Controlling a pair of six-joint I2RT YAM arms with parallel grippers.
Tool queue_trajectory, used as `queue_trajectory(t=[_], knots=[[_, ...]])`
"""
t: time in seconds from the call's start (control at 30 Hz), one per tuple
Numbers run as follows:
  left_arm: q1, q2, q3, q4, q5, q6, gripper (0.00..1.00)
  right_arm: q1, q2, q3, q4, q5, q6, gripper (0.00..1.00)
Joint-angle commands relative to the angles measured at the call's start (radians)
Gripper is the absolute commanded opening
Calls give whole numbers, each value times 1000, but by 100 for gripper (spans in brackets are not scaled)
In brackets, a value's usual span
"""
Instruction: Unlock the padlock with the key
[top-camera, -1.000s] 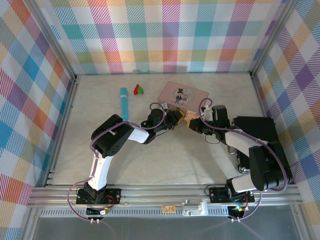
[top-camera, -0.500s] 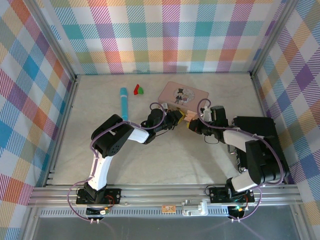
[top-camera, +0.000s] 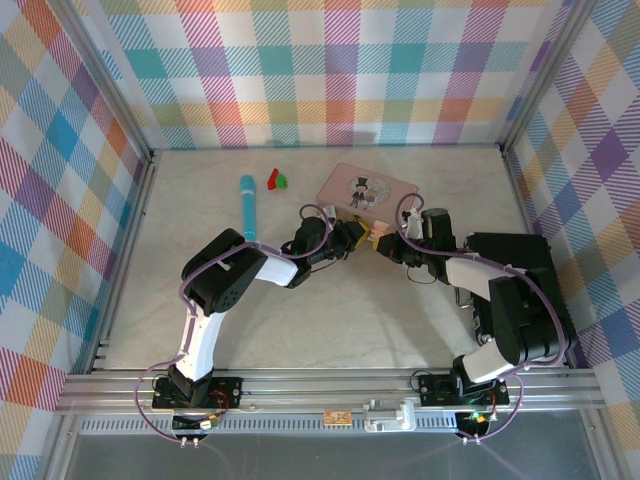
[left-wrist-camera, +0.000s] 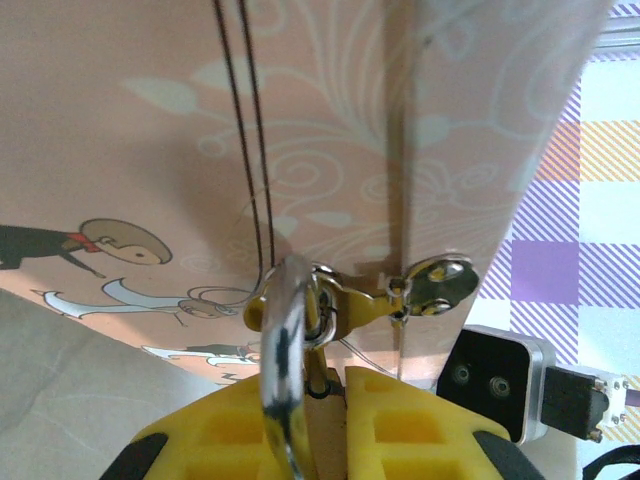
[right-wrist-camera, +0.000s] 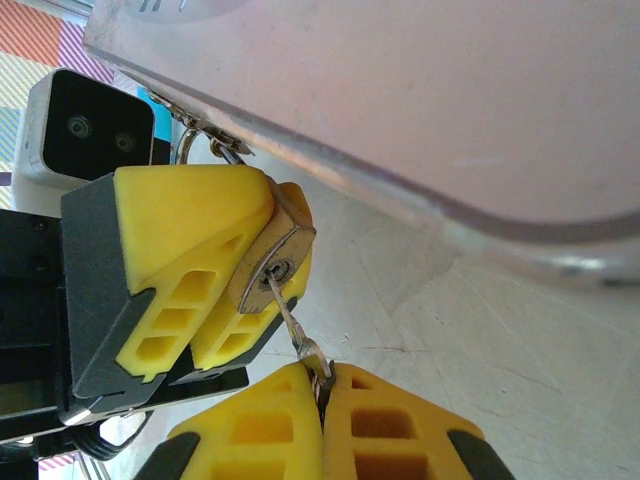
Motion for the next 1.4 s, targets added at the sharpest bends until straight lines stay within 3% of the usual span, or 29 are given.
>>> queue_trajectory(t=[0.0,0.5,0.9,1.37], knots=[[4,-68,0,61,35,21,0,3,18,21,51,-18,17,0],[-1,-67,10,59,60,43,0,0,72,40,145,-130,69,0],[-14,-57,-5,121,278,63,0,-97,211,132,198,-310,174,0],[-22,-38,3,181,374,28,0,-99,235,185,118,-290,226,0]])
